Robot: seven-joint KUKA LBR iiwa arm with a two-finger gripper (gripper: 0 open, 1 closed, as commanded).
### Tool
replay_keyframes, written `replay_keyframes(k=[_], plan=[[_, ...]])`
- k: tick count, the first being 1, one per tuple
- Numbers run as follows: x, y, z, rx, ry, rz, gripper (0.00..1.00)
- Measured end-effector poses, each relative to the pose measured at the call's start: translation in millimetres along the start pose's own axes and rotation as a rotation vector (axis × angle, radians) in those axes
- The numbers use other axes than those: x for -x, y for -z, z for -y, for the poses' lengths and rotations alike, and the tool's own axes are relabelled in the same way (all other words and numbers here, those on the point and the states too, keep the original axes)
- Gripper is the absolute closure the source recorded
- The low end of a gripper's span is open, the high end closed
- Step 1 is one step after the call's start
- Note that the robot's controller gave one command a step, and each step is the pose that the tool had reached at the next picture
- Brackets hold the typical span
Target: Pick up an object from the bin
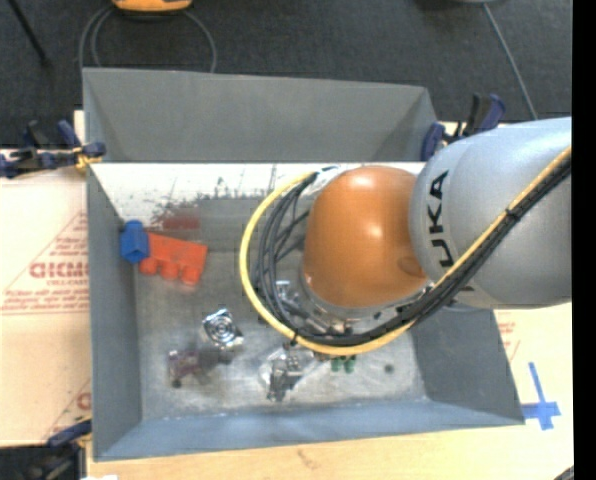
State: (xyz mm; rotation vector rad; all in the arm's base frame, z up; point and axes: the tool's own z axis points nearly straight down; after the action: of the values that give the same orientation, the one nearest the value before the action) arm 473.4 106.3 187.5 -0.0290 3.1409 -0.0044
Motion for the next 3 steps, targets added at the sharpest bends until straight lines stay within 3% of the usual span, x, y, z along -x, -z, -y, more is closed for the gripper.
replay_keyframes(k=[1, 2, 3], plan=[[44.3, -106.3, -6.5, 0.004, 0.232, 0.011, 0.0], [41.4, -107.4, -6.8, 0.005, 0.227, 0.004, 1.0], [41.2, -107.4, -6.9, 0.005, 0.226, 0.004, 0.0]])
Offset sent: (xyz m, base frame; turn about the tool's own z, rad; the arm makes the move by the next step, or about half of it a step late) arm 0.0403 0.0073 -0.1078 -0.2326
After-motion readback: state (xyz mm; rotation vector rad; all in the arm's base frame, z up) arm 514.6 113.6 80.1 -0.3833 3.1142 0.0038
